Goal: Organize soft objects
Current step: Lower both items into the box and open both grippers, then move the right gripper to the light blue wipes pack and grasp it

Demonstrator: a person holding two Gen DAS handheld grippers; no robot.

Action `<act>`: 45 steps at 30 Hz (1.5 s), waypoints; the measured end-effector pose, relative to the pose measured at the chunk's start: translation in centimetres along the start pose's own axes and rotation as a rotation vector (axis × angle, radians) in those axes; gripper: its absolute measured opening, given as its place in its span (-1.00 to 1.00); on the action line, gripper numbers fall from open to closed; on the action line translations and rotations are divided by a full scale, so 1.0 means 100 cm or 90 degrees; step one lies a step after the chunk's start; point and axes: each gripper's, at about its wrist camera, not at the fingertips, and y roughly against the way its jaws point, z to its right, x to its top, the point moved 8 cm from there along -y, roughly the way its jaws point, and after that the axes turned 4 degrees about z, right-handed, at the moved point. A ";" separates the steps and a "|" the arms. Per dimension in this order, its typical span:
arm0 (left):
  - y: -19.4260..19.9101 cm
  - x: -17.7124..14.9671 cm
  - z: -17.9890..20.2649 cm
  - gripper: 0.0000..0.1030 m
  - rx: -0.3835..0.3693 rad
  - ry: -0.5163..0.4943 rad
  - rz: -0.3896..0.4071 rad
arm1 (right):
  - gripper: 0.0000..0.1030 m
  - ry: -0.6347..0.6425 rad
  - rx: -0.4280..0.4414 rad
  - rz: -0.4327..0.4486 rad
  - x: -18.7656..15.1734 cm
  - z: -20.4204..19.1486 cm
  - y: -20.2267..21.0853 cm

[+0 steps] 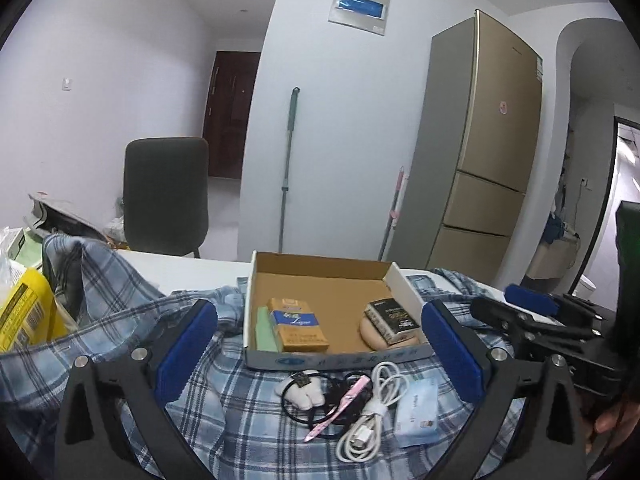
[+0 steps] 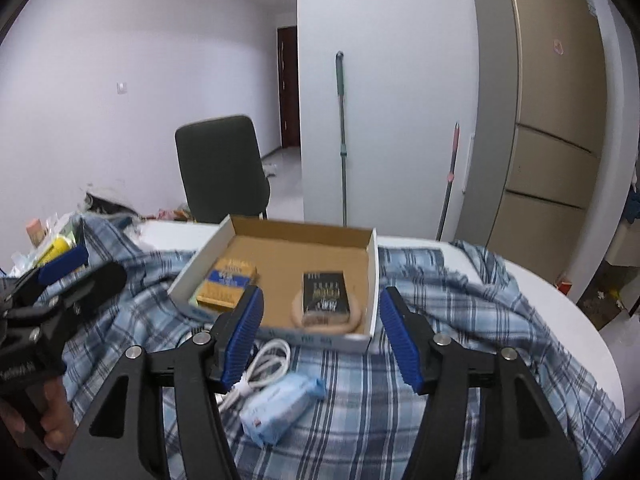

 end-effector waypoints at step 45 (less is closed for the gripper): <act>-0.012 -0.020 -0.015 1.00 0.016 0.029 -0.020 | -0.06 -0.044 -0.012 -0.218 -0.088 0.033 -0.023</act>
